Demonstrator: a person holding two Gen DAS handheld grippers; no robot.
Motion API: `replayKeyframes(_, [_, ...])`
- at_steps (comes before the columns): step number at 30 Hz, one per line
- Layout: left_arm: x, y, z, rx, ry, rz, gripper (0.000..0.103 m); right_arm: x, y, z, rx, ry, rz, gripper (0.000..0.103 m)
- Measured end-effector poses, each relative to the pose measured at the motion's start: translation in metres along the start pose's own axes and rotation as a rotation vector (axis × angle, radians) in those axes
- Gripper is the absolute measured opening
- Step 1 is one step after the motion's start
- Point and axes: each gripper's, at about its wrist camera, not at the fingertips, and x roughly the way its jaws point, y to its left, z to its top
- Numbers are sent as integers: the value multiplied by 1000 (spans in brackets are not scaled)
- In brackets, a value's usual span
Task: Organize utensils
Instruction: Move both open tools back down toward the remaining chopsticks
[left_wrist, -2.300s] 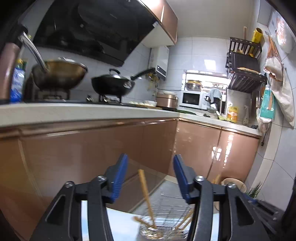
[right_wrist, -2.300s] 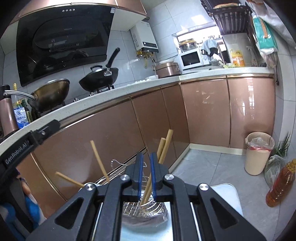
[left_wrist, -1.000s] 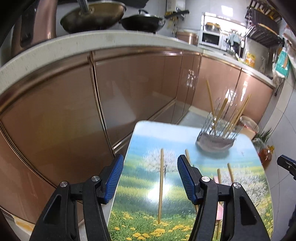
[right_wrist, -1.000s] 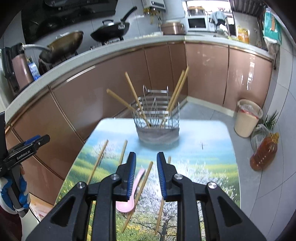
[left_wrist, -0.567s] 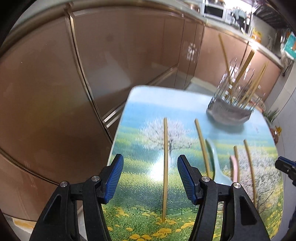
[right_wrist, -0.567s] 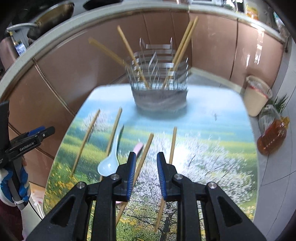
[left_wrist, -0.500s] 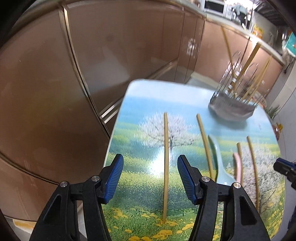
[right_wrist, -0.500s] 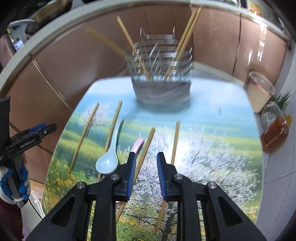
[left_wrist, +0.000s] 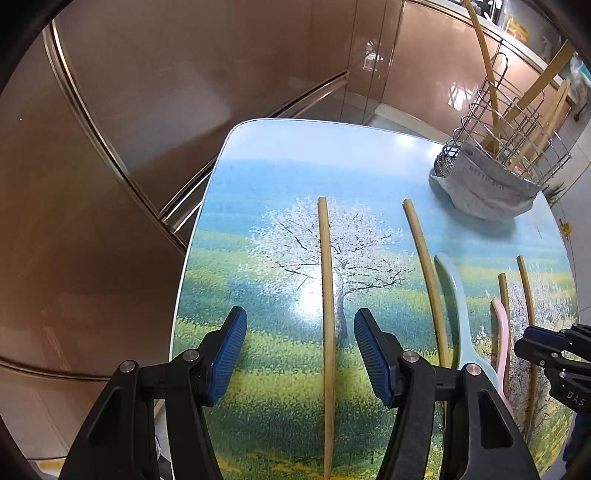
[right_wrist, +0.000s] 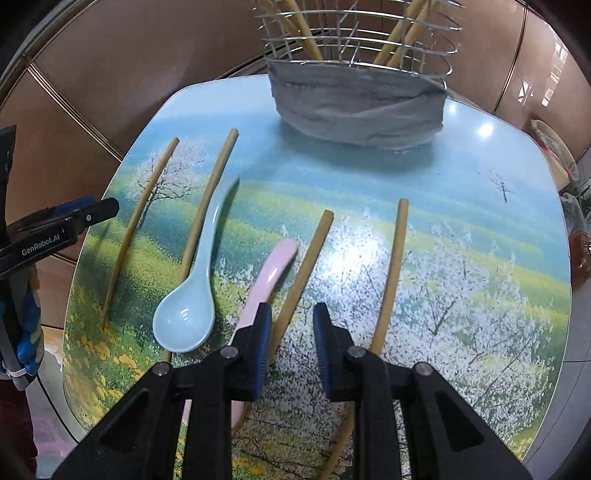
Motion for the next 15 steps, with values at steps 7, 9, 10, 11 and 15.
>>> replayKeyframes(7, [6, -3, 3, 7, 14, 2, 60, 8, 0, 1, 0, 20, -3, 21])
replayKeyframes(9, [8, -4, 5, 7, 20, 4, 60, 12, 1, 1, 0, 24, -2, 21])
replayKeyframes(10, [8, -4, 5, 8, 22, 5, 60, 15, 3, 3, -1, 25, -3, 21])
replayKeyframes(11, [9, -4, 6, 9, 26, 5, 60, 15, 3, 3, -3, 26, -4, 21])
replayKeyframes(15, [15, -6, 10, 11, 42, 13, 60, 18, 3, 3, -8, 29, -7, 21])
